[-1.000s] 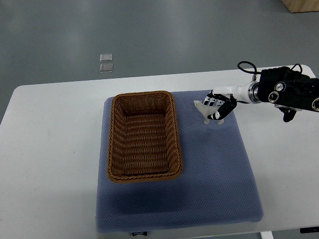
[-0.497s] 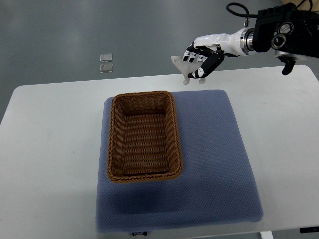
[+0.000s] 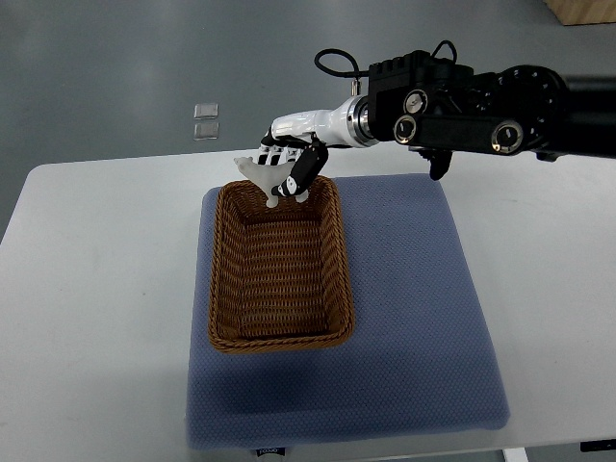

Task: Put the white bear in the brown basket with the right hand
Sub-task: 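Lift the bear with the right hand and carry it over the basket, then lower the bear into the brown basket and open the right hand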

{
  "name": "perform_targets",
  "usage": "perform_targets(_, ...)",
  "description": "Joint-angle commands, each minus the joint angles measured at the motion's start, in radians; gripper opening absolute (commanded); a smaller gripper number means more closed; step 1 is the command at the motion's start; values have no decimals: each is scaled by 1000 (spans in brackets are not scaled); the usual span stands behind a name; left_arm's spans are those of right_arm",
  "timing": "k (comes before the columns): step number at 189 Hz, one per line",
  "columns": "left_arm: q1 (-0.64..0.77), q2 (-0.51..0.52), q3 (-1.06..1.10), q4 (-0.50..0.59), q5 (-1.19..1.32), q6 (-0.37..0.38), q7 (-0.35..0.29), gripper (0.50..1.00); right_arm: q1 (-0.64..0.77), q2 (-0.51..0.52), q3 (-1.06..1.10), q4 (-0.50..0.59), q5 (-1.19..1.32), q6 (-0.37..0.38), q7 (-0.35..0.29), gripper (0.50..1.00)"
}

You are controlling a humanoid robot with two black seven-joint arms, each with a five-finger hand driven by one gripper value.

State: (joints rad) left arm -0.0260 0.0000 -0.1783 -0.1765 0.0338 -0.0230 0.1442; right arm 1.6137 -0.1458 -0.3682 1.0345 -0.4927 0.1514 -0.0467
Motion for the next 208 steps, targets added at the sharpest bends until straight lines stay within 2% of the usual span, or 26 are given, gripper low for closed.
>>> perform_targets(1,0,0,0,-1,0,0,0,1000,-46,52,0,-31,-1,-36,1,500)
perform_targets(23,0,0,0,-1,0,0,0,1000,-97,103,0,-74,-7,-70,1,500)
perform_targets(52,1,0,0,-1,0,0,0,1000,-143,140,0,-114,-15,-76,1,500)
perform_targets(143,1,0,0,-1,0,0,0,1000,-239,146,0,-178,-52,-119,1,504)
perform_targets(167,1,0,0,-1,0,0,0,1000,-255,146,0,-185,-60,-119,1,539)
perform_targets(184,1,0,0,-1,0,0,0,1000,-258,146,0,-185,-69,-119,2,613)
perform_targets(208,1,0,0,-1,0,0,0,1000,-259,146,0,-185,-67,-119,2,742)
